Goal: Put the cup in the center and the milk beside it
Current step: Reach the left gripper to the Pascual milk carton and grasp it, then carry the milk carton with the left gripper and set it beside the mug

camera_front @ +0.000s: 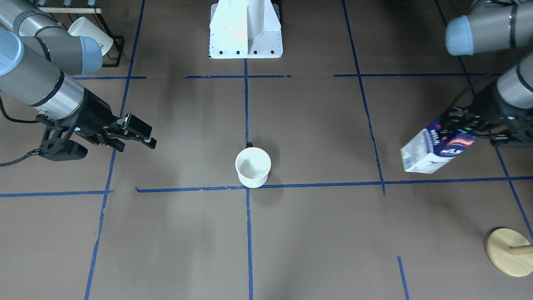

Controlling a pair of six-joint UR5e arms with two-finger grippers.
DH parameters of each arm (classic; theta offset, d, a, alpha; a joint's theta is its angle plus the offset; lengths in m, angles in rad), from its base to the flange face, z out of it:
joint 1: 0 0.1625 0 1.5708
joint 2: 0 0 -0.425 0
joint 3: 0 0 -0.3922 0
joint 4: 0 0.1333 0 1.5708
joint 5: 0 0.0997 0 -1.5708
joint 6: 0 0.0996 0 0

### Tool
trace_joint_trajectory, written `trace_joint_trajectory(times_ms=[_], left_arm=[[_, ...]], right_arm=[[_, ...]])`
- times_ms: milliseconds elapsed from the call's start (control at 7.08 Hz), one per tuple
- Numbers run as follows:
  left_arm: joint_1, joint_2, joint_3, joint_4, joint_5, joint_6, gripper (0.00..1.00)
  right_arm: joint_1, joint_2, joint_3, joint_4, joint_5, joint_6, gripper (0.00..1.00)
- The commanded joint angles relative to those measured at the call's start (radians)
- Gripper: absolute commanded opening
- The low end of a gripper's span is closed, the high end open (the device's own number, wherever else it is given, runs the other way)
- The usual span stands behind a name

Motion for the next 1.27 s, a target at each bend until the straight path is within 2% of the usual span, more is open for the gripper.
trace_joint_trajectory(times_ms=[0,141,283,565,848,989,1130], left_arm=[[0.218,-0.258,0.068,0.021,0.039,-0.378,0.00],[0.290,-0.374,0.185,0.020,0.094,-0.442,0.00],[0.309,-0.426,0.270,0.015,0.136,-0.448,0.00],[0.329,-0.428,0.344,-0.070,0.138,-0.449,0.01],[0.339,-0.434,0.370,-0.100,0.144,-0.448,0.10],[0.339,-0.438,0.370,-0.101,0.144,-0.446,0.37],[0.339,-0.438,0.369,-0.104,0.150,-0.440,0.94]], right_arm=[[0.023,-0.023,0.003,-0.001,0.004,-0.032,1.00],[0.026,-0.038,0.007,0.001,0.006,-0.035,1.00],[0.026,-0.042,0.012,0.001,0.004,-0.038,1.00],[0.024,-0.048,0.013,0.002,0.004,-0.037,1.00],[0.024,-0.049,0.013,0.002,0.003,-0.037,1.00],[0.024,-0.051,0.012,0.002,0.000,-0.037,1.00],[0.023,-0.051,0.012,0.002,-0.002,-0.037,1.00]])
